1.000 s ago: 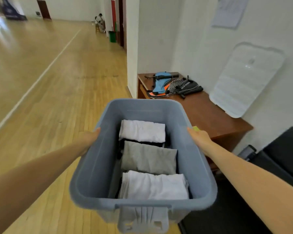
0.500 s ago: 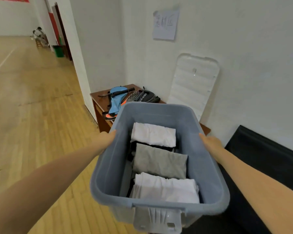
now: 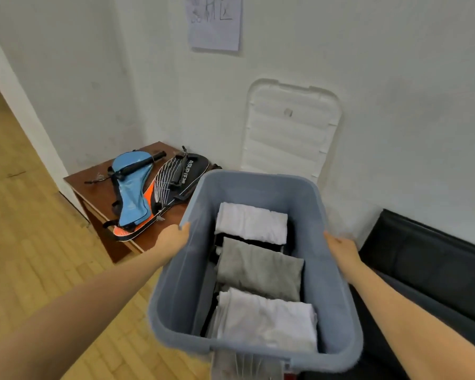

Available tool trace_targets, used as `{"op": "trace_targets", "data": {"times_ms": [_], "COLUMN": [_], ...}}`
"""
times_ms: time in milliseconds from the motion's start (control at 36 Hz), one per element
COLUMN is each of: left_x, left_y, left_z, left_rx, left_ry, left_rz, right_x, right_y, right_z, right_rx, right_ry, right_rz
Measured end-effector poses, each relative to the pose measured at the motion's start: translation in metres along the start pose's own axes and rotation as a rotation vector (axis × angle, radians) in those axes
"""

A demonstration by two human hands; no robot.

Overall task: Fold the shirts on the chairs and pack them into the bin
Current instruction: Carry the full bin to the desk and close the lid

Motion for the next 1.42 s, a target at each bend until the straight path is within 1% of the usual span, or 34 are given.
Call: {"op": "trace_targets", "data": {"times_ms": [83,167,306,389,472,778,889,1083,1222,1333,1417], "left_x": [0.044,0.094,0.144,0.172,0.197,0.281,0.302,0.320,0.329,0.336,0.354], "left_y": [0.003,0.003,0.000,-0.002,-0.004,-0.015,-0.018,-0.021,-0.007,-0.006,-0.019], "left_z": [0.012,0.028,0.038,0.040,0.041,0.049,0.049,0.046,0.043,0.048,0.046], "left_rx": [0.060,0.131,0.101,0.094,0.085,0.103,0.096,0.022,-0.009,0.085,0.089], "left_ry": [0.031,0.077,0.118,0.154,0.193,0.252,0.283,0.399,0.466,0.569,0.651], "left_rz": [-0.117,-0.219,-0.332,-0.382,-0.380,-0.450,-0.462,-0.492,-0.513,-0.543,-0.483], "right_x": [0.000,0.001,-0.001,0.007,0.016,0.038,0.040,0.034,0.022,0.020,0.030], "right_y": [0.000,0.014,0.037,0.042,0.048,0.071,0.081,0.100,0.099,0.096,0.101], "right_z": [-0.027,-0.058,-0.082,-0.095,-0.103,-0.142,-0.149,-0.155,-0.165,-0.166,-0.158], "right_rx": [0.071,0.083,-0.104,-0.156,-0.178,-0.061,-0.064,-0.111,-0.171,-0.219,-0.224], "right_ry": [-0.062,-0.171,-0.286,-0.329,-0.349,-0.405,-0.429,-0.482,-0.490,-0.490,-0.480], "right_rz": [-0.082,-0.098,-0.073,-0.107,-0.113,-0.133,-0.145,-0.170,-0.242,-0.271,-0.269]}}
Point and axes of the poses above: each hand's wrist, its own x-axis towards the middle knuckle, its own z-axis out of the back of the hand, y = z × x, the point moved 2 cm from there along x, towards the middle knuckle, and after that the axes turned 7 degrees about -z, right-handed, at the moved point
